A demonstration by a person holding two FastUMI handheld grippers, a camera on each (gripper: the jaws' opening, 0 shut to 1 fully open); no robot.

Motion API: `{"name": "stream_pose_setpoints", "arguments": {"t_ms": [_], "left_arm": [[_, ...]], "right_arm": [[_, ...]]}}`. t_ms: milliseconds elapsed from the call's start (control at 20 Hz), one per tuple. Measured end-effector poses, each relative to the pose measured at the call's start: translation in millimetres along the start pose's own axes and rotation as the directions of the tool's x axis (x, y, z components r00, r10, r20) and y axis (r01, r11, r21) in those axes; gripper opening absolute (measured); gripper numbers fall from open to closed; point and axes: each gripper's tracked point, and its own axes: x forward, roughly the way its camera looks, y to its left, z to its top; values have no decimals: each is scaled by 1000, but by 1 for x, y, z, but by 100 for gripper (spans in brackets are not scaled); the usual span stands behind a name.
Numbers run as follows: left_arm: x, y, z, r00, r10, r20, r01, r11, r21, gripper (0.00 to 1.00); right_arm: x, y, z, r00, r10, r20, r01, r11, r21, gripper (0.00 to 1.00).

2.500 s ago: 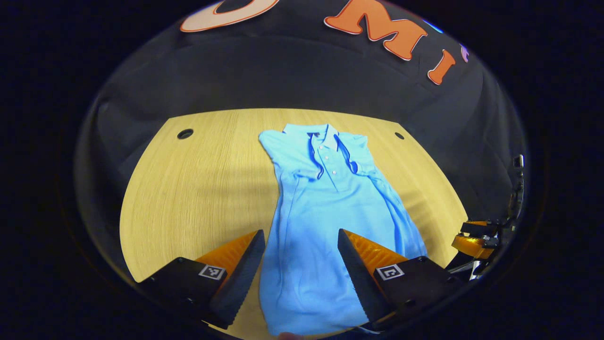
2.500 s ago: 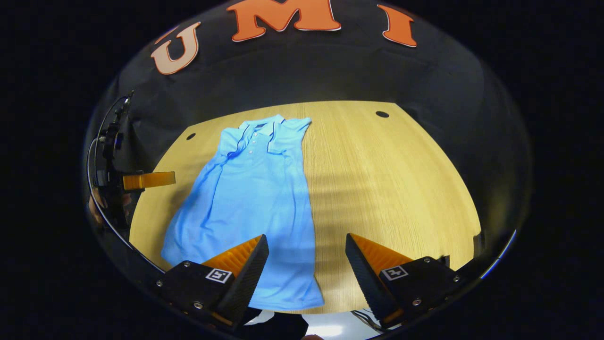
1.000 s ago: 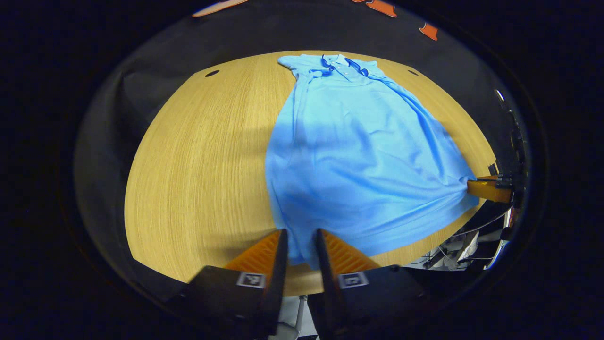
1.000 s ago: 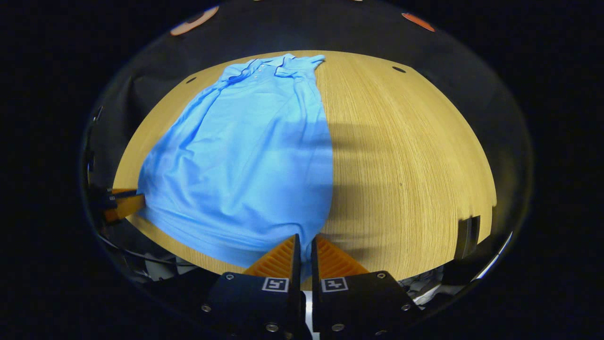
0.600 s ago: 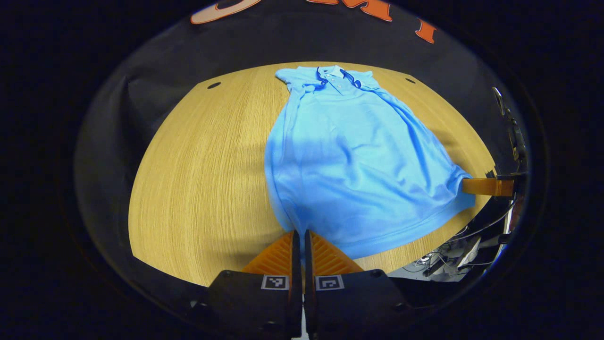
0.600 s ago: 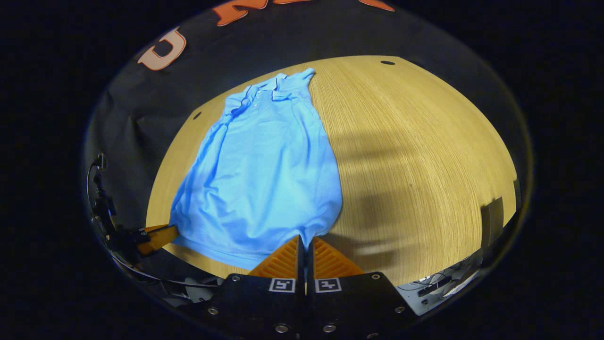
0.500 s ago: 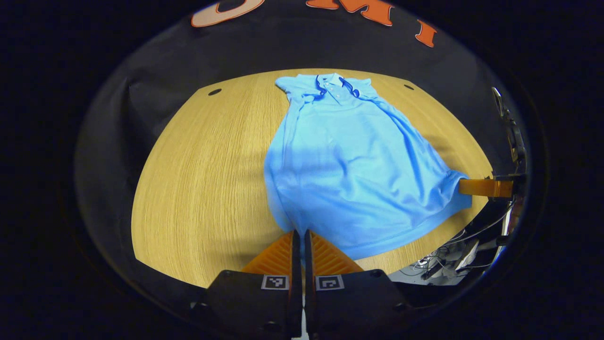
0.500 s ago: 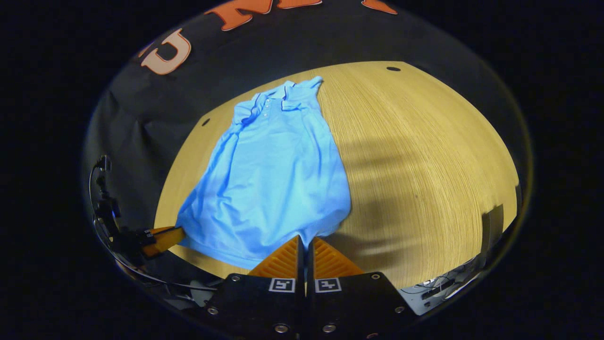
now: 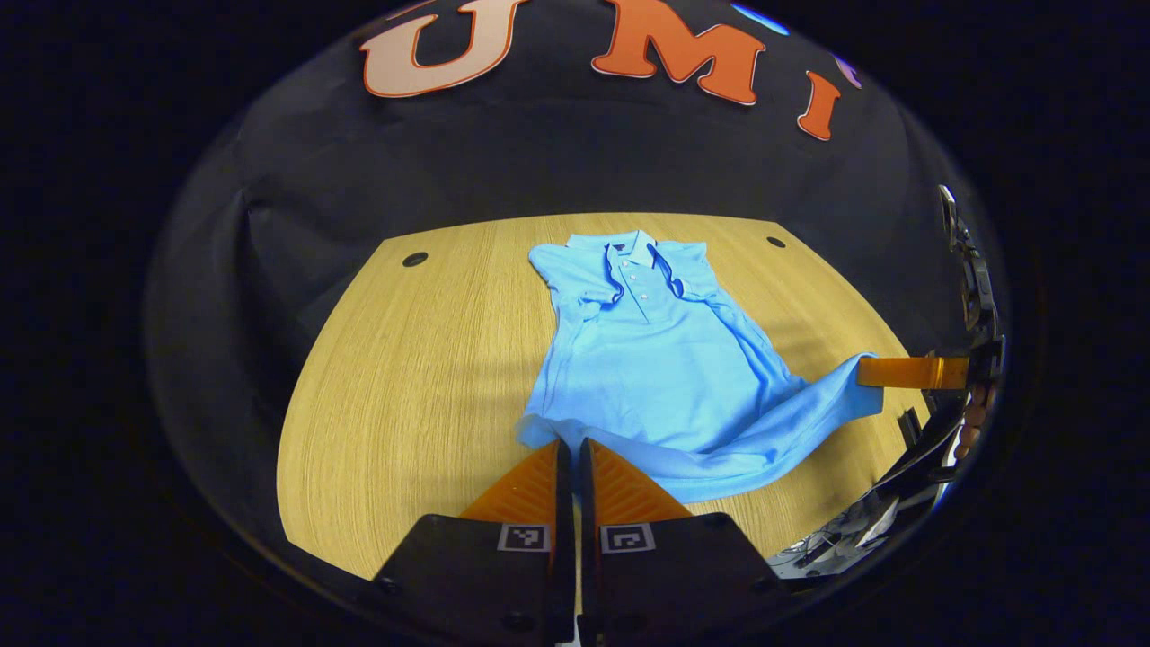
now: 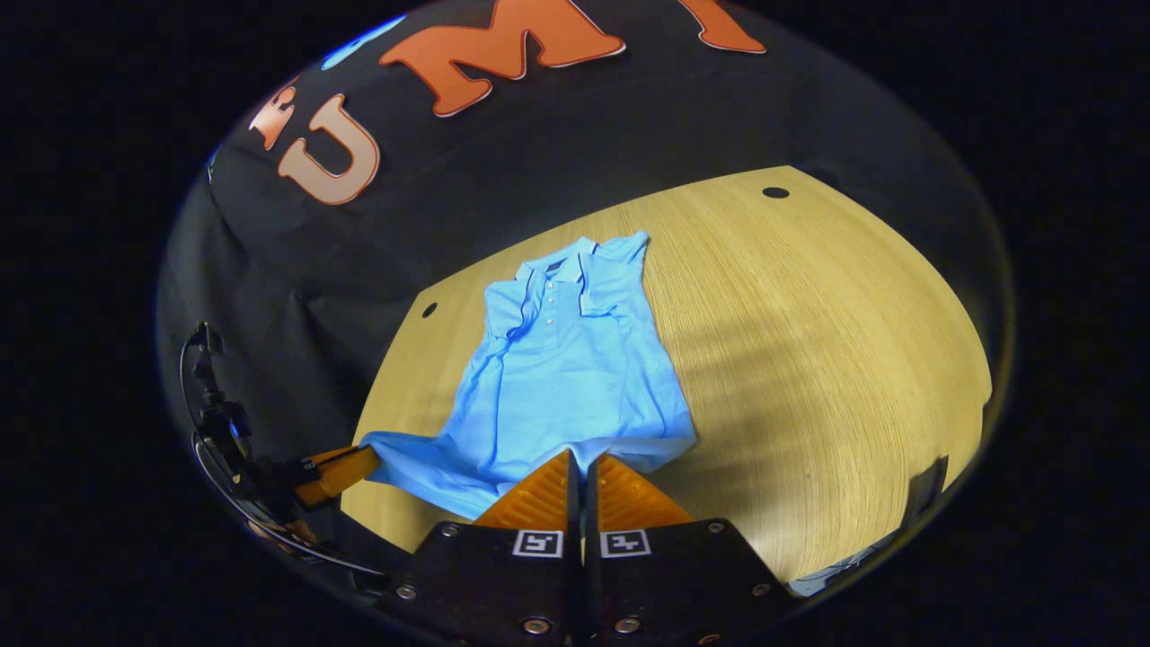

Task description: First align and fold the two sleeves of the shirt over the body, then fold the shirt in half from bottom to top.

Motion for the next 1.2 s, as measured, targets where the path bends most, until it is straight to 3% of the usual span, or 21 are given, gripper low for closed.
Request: {"name": "stream_pose_setpoints", "arguments": {"t_ms": [350, 650, 900, 1200], "left_arm": [[25, 18, 78, 996, 9, 90, -8, 1000, -16, 7], [63, 31, 149, 987, 15, 159, -18, 1000, 19, 7], [110, 43, 208, 974, 30, 226, -45, 997, 59, 7], [195, 64, 254, 977, 10, 213, -20, 999, 46, 7]], "right_arm": [[14, 12, 77, 997, 5, 82, -4, 1000, -9, 1], [53, 10, 130, 993, -38, 112, 39, 999, 0, 1], [100, 10, 174, 988, -75, 139, 72, 997, 25, 1], [160, 4, 248, 979, -115, 167, 111, 993, 35, 1]]}}
